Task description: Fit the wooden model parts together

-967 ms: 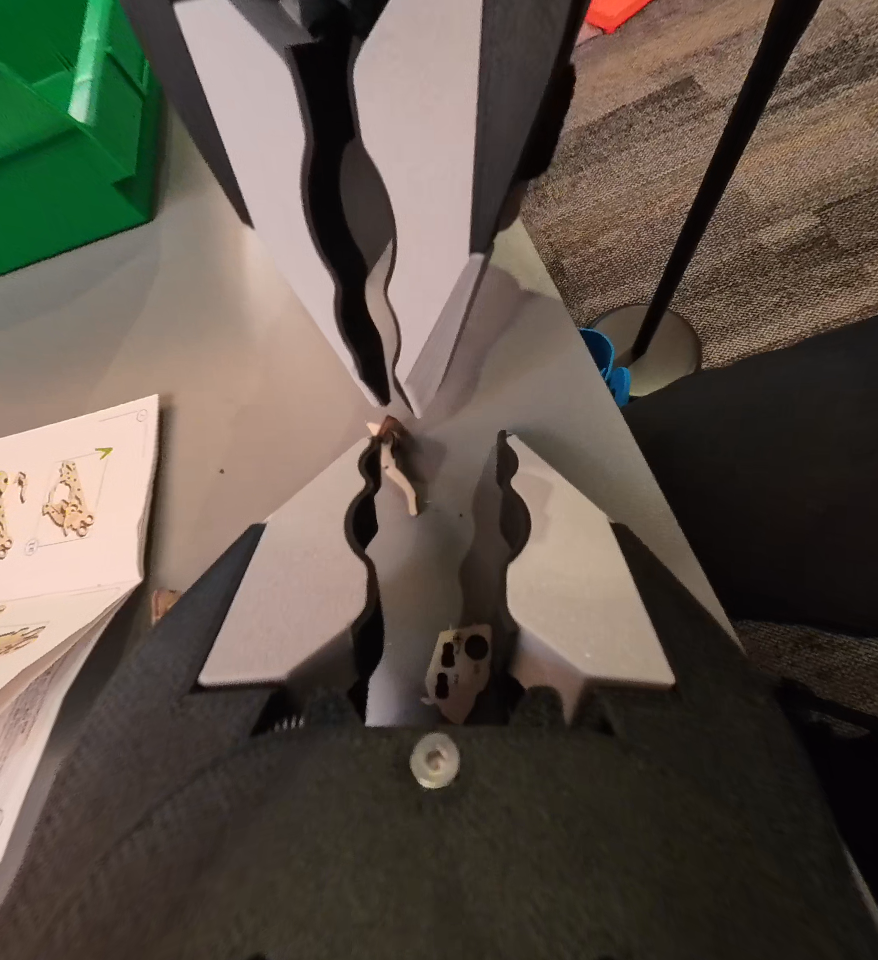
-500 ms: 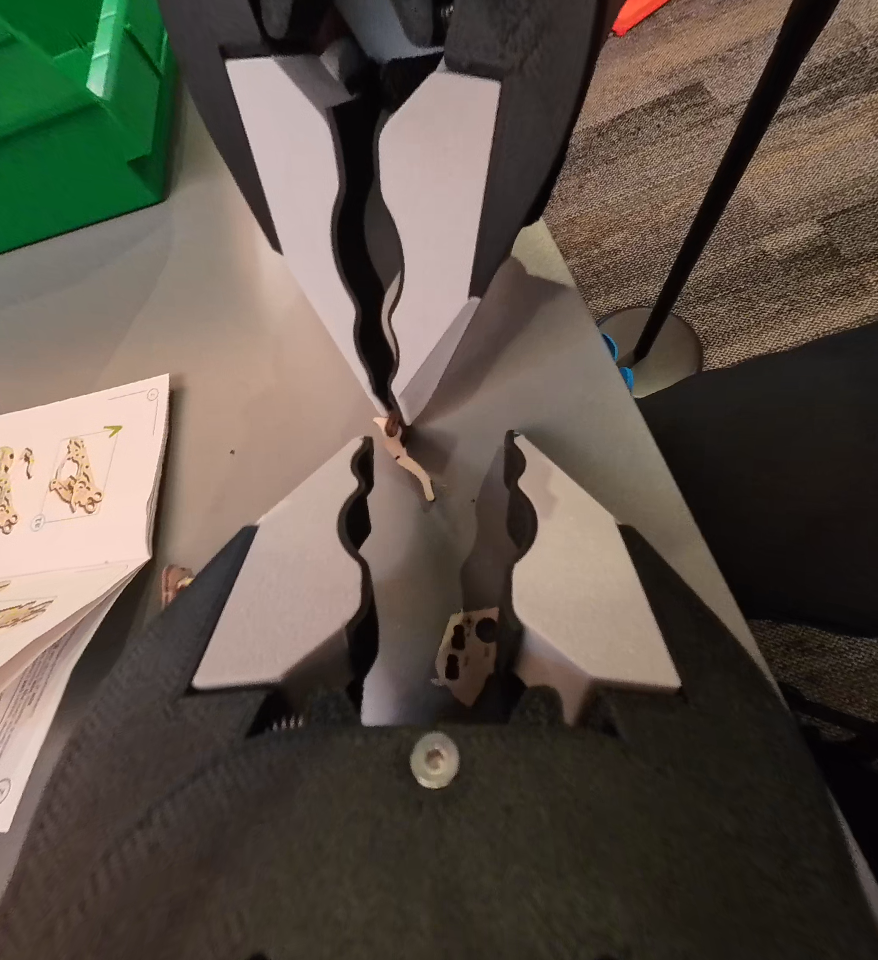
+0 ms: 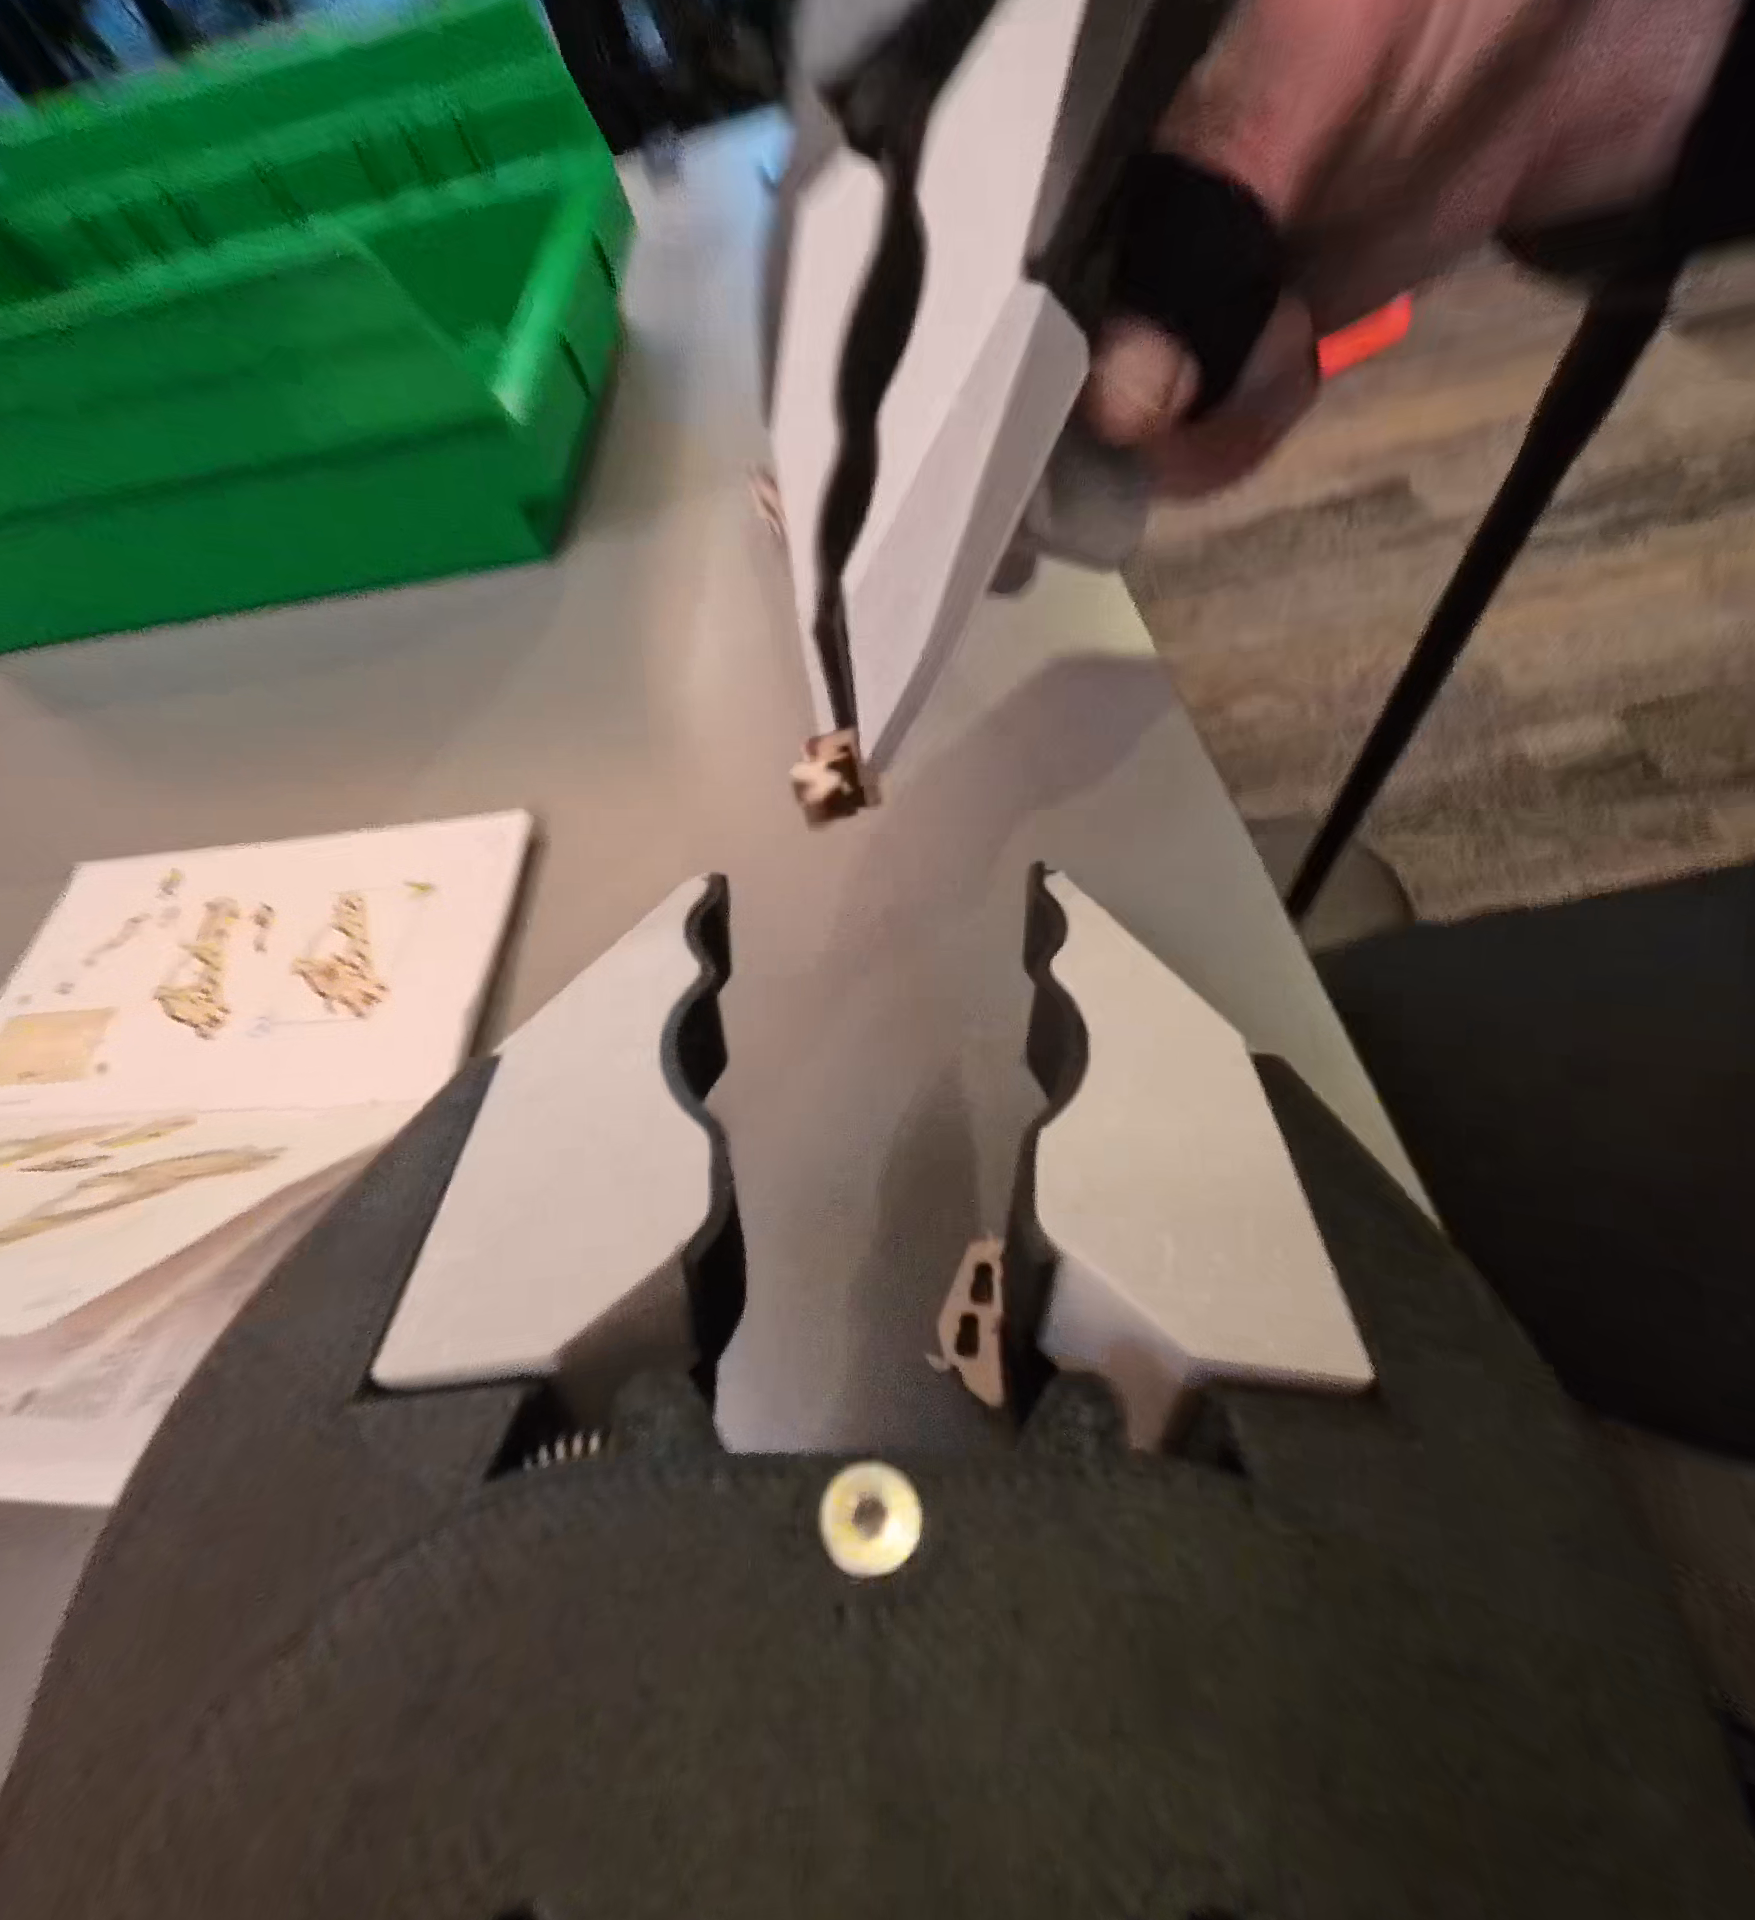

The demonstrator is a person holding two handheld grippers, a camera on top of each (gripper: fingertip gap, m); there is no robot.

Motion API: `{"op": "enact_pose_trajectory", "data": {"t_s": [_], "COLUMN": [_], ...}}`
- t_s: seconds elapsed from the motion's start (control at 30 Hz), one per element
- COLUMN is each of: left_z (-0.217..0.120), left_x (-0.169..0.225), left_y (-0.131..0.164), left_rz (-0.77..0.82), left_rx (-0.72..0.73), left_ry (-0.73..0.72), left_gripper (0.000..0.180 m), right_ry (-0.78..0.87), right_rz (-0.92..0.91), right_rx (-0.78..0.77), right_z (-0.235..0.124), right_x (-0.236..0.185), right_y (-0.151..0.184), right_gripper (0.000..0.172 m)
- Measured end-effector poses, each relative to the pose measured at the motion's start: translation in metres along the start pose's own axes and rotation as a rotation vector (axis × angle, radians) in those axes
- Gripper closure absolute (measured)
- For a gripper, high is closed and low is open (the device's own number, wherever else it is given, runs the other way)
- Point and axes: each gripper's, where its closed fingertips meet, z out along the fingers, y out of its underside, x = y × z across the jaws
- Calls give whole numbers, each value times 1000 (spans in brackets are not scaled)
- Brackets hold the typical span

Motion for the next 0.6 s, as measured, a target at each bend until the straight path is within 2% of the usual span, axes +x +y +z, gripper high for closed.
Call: {"op": "enact_pose_trajectory", "data": {"t_s": [0.03,0.13,0.23,0.33,0.6], "left_z": [-6,-26,-36,-35,-41], "left_x": [-6,-16,-17,-11,-3], "left_y": [-11,-37,-51,-54,-67], "left_rz": [-8,6,25,64,104], "left_rx": [58,209,288,289,347], "left_ry": [-33,-108,-137,-137,-145], "left_gripper": [132,152,154,154,169], "right_ry": [-48,-161,-254,-300,-371], "right_rz": [56,147,215,250,287], "right_rx": [74,247,347,392,455], "right_z": [-5,-18,-24,-25,-22], "right_x": [-5,-18,-26,-32,-43], "right_y": [-8,-23,-30,-32,-39], "right_gripper": [171,171,171,171,171]}}
